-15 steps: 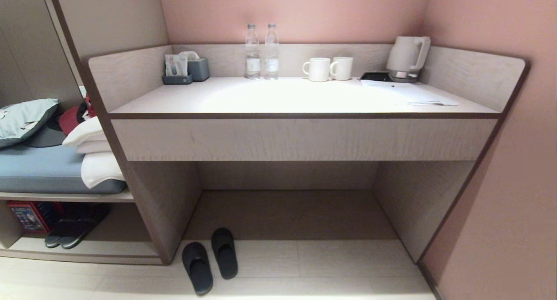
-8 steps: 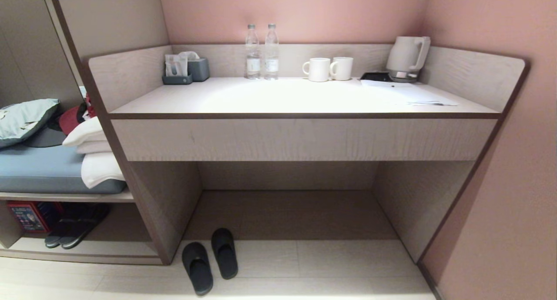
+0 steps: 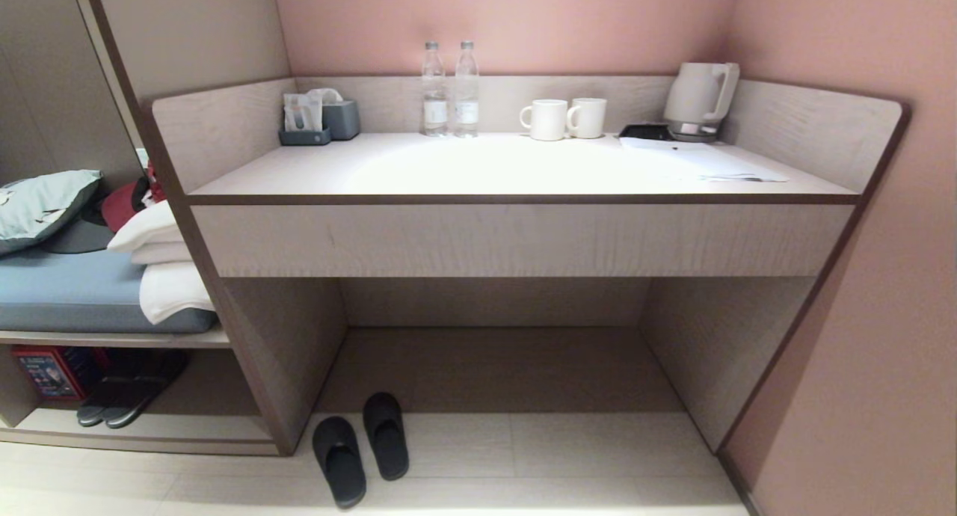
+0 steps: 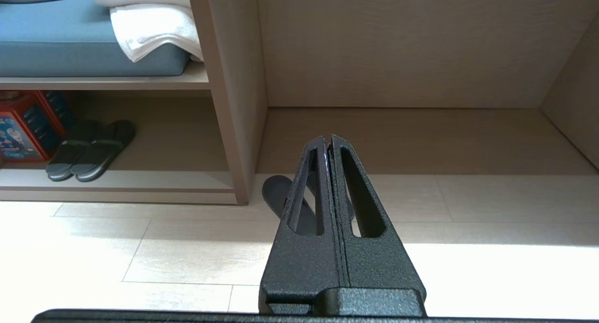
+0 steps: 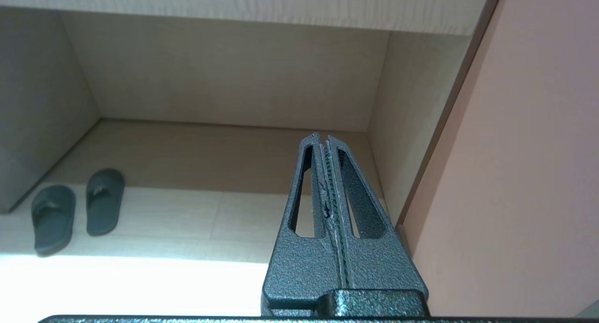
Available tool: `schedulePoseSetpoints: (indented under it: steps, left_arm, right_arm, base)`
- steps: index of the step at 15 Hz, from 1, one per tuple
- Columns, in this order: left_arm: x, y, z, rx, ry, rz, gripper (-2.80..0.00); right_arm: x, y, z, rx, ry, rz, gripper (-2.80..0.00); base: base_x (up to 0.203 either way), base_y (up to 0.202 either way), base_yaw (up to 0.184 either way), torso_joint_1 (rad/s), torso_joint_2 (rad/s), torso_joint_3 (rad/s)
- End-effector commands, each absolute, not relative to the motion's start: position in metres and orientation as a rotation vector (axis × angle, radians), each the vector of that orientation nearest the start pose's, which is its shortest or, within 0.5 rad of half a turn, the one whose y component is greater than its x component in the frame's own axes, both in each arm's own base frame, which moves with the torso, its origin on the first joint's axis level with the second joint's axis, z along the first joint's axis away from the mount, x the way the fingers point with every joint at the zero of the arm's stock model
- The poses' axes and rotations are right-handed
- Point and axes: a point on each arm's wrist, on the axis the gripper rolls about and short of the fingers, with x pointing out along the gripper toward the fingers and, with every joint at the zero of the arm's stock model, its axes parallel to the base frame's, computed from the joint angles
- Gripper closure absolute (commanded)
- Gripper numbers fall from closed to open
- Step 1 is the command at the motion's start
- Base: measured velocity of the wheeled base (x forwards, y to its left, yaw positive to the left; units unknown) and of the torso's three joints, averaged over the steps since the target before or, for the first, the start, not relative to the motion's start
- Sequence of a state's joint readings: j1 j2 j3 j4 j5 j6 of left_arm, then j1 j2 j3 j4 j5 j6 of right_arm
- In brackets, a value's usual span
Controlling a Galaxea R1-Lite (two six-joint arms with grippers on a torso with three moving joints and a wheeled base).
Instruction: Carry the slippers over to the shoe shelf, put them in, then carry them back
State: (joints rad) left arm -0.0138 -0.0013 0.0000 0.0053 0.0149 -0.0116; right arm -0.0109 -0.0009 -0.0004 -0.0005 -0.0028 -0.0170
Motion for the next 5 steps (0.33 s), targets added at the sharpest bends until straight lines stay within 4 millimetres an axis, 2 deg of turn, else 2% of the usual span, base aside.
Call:
schedulePoseSetpoints:
  steps: [1,5]
  left_arm:
    - [-0.0227,0.0007,0.0744,-0.012,0.007,0.002,0.0]
    - [-0.0228,0.0006,0.0744,-0.012,0.006,0.0,0.0]
  right_arm:
    - [-0.0226,0.0002,0.0635,-0.018,0.0,-0.014,0.0]
    - [-0.0226,0.0001,0.0641,-0.017,-0.006,-0.015,0.0]
  base:
    - [0.0,0.0,0.0,0.0,0.0,0.0]
    - [0.0,0.0,0.0,0.0,0.0,0.0]
